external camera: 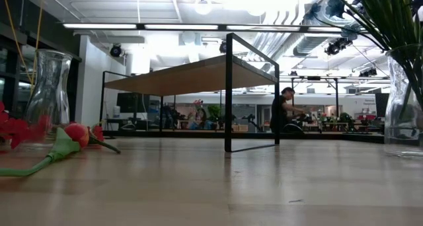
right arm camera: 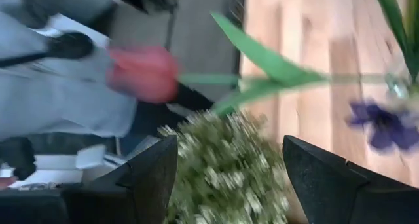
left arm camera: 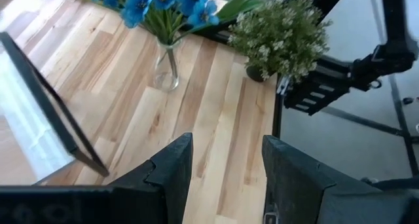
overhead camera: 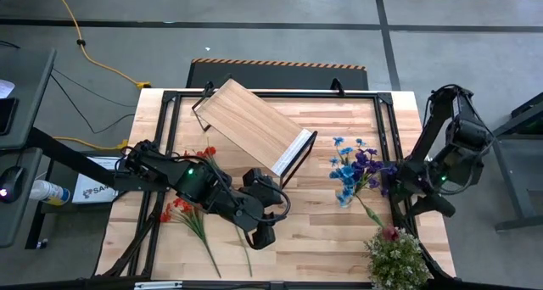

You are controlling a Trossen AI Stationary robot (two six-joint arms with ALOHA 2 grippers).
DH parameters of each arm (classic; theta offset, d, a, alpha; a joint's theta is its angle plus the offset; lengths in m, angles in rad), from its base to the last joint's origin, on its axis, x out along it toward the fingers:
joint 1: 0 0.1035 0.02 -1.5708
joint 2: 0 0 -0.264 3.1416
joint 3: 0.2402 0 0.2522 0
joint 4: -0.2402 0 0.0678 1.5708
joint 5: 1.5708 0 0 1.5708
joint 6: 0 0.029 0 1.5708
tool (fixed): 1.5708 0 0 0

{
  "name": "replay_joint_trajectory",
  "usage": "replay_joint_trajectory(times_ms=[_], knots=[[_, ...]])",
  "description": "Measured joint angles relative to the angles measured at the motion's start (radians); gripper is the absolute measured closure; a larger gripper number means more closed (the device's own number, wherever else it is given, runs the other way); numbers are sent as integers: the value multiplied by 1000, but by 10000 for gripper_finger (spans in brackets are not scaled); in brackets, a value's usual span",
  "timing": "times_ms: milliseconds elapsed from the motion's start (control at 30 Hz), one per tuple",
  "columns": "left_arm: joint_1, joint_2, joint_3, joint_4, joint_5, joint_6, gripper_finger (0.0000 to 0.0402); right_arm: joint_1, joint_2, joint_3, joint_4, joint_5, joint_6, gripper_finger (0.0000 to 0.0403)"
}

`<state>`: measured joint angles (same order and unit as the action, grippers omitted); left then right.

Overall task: Pick and place flowers into a vace then onto a shelf
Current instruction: Put the dark red tulip into the right transparent vase, then put the bottom red flower into the left transparent vase

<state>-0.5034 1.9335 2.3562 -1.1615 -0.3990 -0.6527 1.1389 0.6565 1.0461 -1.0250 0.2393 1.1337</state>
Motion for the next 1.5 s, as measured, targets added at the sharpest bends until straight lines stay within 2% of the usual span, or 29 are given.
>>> replay_joint_trajectory(times_ms=[167,433,767,867,1067,1267,1333,1500], knots=[[-1,0,0,-81,13,-57,183,0,-33,0,154,51,-137,137],[-1,-26,-1,-212,140,-264,183,0,-76,0,423,98,-437,137],[-5,-37,0,-406,363,-725,183,0,-86,0,759,86,-824,137],[-27,-37,0,-409,386,-814,183,0,-86,0,818,85,-912,137],[-134,-37,0,-410,377,-1057,183,0,-86,0,887,84,-1045,137],[-274,-32,-23,-410,186,-1371,183,0,-86,0,960,84,-1117,137],[-311,-31,-51,-409,150,-1484,183,0,-86,0,976,84,-1116,137],[-366,-30,-168,-408,178,-1752,183,0,-86,0,994,86,-1117,137]])
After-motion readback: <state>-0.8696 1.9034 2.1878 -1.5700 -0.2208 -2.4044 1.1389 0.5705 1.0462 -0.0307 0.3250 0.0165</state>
